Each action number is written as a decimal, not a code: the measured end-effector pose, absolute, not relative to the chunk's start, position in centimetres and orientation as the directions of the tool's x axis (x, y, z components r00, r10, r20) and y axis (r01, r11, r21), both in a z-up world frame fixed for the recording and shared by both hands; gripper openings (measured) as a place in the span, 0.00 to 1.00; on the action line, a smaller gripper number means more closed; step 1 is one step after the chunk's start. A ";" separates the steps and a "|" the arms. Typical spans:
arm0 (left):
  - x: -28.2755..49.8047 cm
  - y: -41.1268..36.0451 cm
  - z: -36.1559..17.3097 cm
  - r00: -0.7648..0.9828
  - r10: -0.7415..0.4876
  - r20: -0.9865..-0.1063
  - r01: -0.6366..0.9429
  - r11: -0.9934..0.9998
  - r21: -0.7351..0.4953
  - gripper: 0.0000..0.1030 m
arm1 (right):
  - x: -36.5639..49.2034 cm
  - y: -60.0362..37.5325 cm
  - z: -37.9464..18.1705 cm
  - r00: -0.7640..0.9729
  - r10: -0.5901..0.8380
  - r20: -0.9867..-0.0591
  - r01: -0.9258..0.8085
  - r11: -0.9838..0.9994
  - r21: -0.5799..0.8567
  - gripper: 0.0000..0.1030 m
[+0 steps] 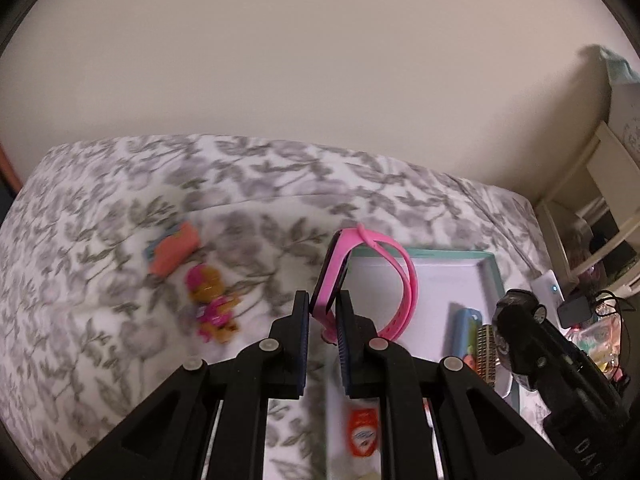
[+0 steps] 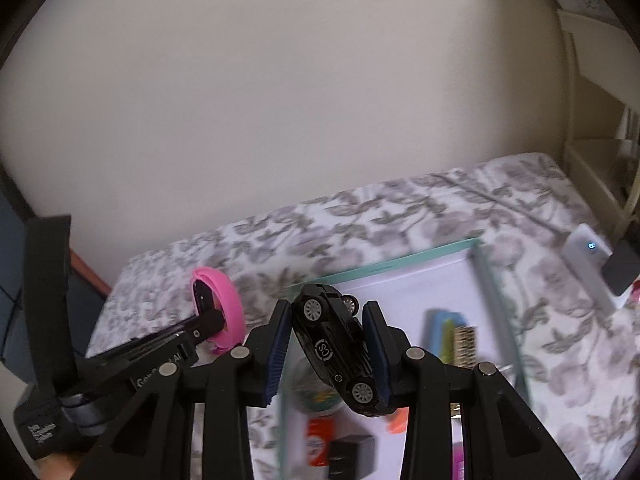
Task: Organize rigid objects
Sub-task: 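Carry the pink watch and black toy car into the tray and release both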
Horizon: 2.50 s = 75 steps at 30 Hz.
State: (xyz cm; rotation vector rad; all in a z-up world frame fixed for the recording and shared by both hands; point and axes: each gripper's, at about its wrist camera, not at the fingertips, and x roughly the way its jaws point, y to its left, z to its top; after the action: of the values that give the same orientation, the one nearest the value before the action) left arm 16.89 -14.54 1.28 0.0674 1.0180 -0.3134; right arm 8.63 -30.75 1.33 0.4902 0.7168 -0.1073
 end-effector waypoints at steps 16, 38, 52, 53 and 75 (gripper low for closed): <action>19.5 -18.2 -5.4 0.435 -0.183 -0.882 0.325 0.945 -0.036 0.13 | 11.4 -32.6 -5.9 0.661 0.062 -0.748 0.316 0.881 0.353 0.38; 19.2 -17.8 -7.4 0.399 -0.234 -0.887 0.273 0.953 -0.129 0.14 | 11.7 -33.1 -7.7 0.611 0.070 -0.789 0.341 0.876 0.342 0.38; 18.3 -17.4 -7.0 0.405 -0.238 -0.883 0.283 0.951 -0.126 0.19 | 11.8 -33.2 -7.9 0.599 0.068 -0.798 0.344 0.878 0.333 0.38; 18.4 -17.4 -7.0 0.403 -0.235 -0.884 0.281 0.952 -0.125 0.19 | 11.8 -33.2 -7.9 0.599 0.068 -0.798 0.343 0.878 0.333 0.38; 17.9 -16.3 -2.7 0.485 -0.213 -0.848 0.243 0.964 -0.104 0.69 | 10.3 -33.3 -3.5 0.679 -0.018 -0.734 0.332 0.899 0.284 0.67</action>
State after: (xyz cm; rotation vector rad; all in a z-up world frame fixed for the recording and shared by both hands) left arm 17.87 -16.28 -2.71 0.0318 1.0276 -0.2778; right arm 10.34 -33.33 -3.51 0.4183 0.8057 -0.2032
